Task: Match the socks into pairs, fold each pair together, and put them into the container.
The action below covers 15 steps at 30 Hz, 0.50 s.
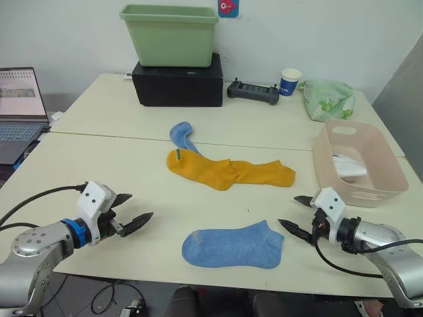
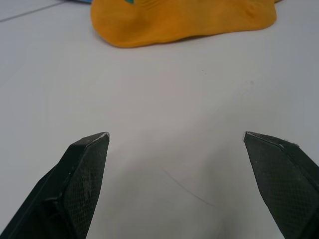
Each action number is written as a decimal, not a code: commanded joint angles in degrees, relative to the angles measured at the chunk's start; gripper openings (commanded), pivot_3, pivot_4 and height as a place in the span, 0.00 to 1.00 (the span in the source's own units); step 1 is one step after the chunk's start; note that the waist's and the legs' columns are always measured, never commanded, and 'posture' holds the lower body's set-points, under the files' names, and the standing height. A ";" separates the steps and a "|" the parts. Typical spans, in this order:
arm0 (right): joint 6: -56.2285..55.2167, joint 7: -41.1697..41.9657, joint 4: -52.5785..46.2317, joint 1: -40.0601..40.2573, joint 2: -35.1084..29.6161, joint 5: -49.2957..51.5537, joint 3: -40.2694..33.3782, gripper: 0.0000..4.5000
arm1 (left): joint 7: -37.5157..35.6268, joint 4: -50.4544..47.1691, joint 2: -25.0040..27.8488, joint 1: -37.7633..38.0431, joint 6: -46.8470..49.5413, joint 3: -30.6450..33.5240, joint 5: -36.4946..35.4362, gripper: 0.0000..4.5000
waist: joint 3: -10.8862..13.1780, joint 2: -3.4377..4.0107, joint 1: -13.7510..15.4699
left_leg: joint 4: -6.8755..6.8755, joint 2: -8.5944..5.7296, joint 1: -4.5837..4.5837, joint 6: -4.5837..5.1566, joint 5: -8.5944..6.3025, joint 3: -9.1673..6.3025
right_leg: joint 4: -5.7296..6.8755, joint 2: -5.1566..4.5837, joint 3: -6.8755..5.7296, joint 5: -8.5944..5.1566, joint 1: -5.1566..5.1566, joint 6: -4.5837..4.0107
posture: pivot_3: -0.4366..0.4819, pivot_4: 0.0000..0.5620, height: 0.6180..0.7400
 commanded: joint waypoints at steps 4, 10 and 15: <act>2.13 -3.23 -2.79 -1.96 0.82 0.43 -2.83 1.00 | -1.04 3.84 0.24 -4.15 -3.69 0.82 1.02 1.00 | 0.00 0.00 0.00 | 0.03 -0.01 0.01 0.00 0.00 -0.01 | 0.03 0.00 -0.01 0.01 0.00 -0.01 | 0.48 0.27 0.83; 4.68 -1.33 -4.14 -4.96 -0.56 2.88 -3.54 1.00 | 2.87 7.65 -1.60 -10.74 1.06 2.13 -1.12 1.00 | 0.00 0.00 -0.01 | 0.06 -0.01 0.03 0.00 0.00 -0.01 | 0.12 0.01 -0.01 0.01 0.02 0.01 | 0.48 0.27 0.83; 11.49 -1.13 -8.18 -12.57 -0.51 7.65 -2.48 1.00 | 12.17 9.62 -5.43 -21.24 9.48 0.24 -1.20 1.00 | 0.00 0.00 0.00 | 0.15 -0.02 0.03 0.01 0.01 -0.10 | 0.27 0.05 -0.05 0.02 0.03 0.02 | 0.48 0.27 0.83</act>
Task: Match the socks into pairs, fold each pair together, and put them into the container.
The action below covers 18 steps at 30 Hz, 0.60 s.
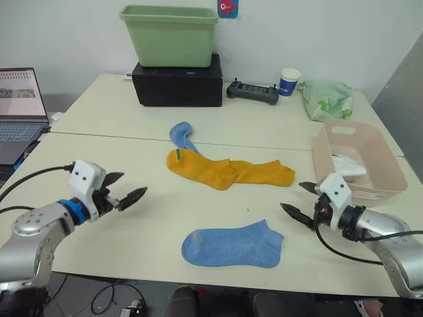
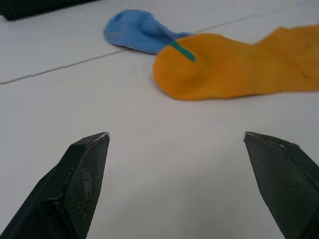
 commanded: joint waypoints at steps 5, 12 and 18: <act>10.45 -1.54 -9.10 -10.04 0.90 7.19 2.73 1.00 | 10.62 6.93 -4.95 -18.96 11.43 -4.37 0.64 1.00 | -0.01 -0.02 0.18 | 0.04 0.01 0.01 0.01 0.01 -0.19 | 0.03 0.06 -0.17 0.05 0.11 -0.04 | 0.48 0.27 0.83; 12.09 -3.70 -10.43 -12.72 2.44 6.97 5.54 1.00 | 14.64 25.63 -10.93 -36.91 15.25 -5.84 1.83 1.00 | -0.02 -0.04 0.22 | 0.14 -0.02 -0.07 0.00 0.01 -0.26 | 0.02 0.03 -0.32 0.09 0.15 -0.08 | 0.48 0.27 0.83; 11.98 -4.88 -11.71 -12.25 3.31 6.47 7.10 1.00 | 12.01 52.67 -13.98 -50.87 3.99 -10.78 9.43 1.00 | -0.02 -0.04 0.18 | 0.10 -0.02 -0.07 0.01 0.01 -0.30 | 0.05 0.05 -0.39 0.09 0.12 -0.08 | 0.48 0.27 0.83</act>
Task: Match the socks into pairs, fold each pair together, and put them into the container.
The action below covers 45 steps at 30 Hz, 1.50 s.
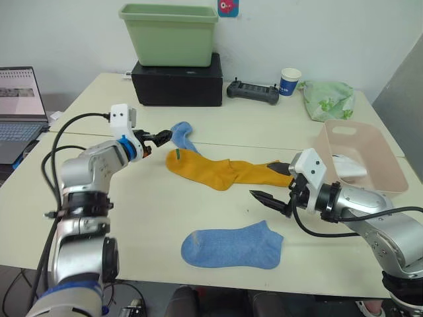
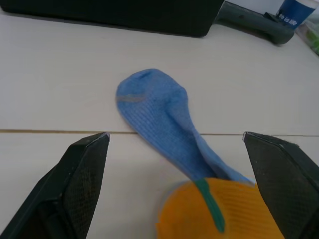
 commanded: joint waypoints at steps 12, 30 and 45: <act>-0.33 -3.15 -4.19 0.68 1.08 0.11 0.29 1.00 | -4.51 33.89 -6.31 -15.47 -17.88 -5.32 12.64 0.91 | 0.00 0.00 -0.13 | -0.05 -0.02 -0.07 0.00 0.00 0.04 | -0.01 0.00 0.03 -0.01 -0.08 0.02 | 0.48 0.27 0.83; 1.63 -5.73 -6.12 1.79 2.16 0.99 0.13 1.00 | -5.99 34.85 -6.77 -19.51 -27.81 1.84 11.42 0.01 | 0.00 0.00 -0.06 | -0.04 -0.01 -0.10 -0.01 0.00 0.04 | 0.01 -0.01 0.01 -0.01 -0.08 0.02 | 0.48 0.27 0.83; 2.07 -5.33 -6.81 2.73 1.61 1.06 -0.71 1.00 | -15.19 2.26 -2.53 -9.08 -11.53 5.43 0.76 0.01 | -0.01 0.02 -0.38 | -0.08 0.03 -0.05 -0.20 0.11 0.07 | 0.04 -0.01 0.05 -0.03 -0.09 0.04 | 0.48 0.27 0.83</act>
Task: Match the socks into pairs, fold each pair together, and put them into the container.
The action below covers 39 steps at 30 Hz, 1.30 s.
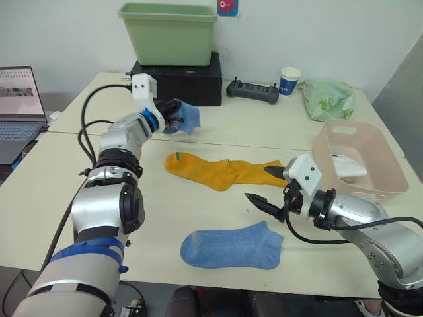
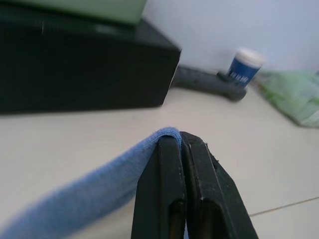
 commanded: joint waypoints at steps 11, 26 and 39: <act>-0.01 3.41 -2.06 0.71 -3.69 2.89 -2.22 1.00 | 1.02 -63.70 4.79 32.64 51.60 7.25 -31.06 0.01 | -0.01 0.02 0.24 | 0.05 0.00 0.11 -0.33 0.19 -0.23 | 0.27 -0.05 -0.16 -0.02 0.12 0.04 | 0.48 0.27 0.83; 0.27 3.74 -3.56 4.88 -6.98 2.99 -4.95 1.00 | 23.28 -74.47 -21.86 43.82 49.29 -2.78 -32.07 0.01 | 0.00 -0.01 0.23 | 0.78 -0.08 0.22 -0.28 0.21 -0.20 | 0.00 -0.01 0.12 0.31 0.58 0.54 | 0.48 0.27 0.83; 0.77 2.54 -3.67 6.47 -8.38 1.42 -3.82 1.00 | 8.44 -83.20 -2.91 52.28 45.11 -9.46 -33.15 0.70 | 0.01 0.01 -0.04 | 0.69 -0.08 0.20 -0.26 0.19 -0.06 | -0.04 0.03 0.33 0.28 0.41 0.49 | 0.48 0.27 0.83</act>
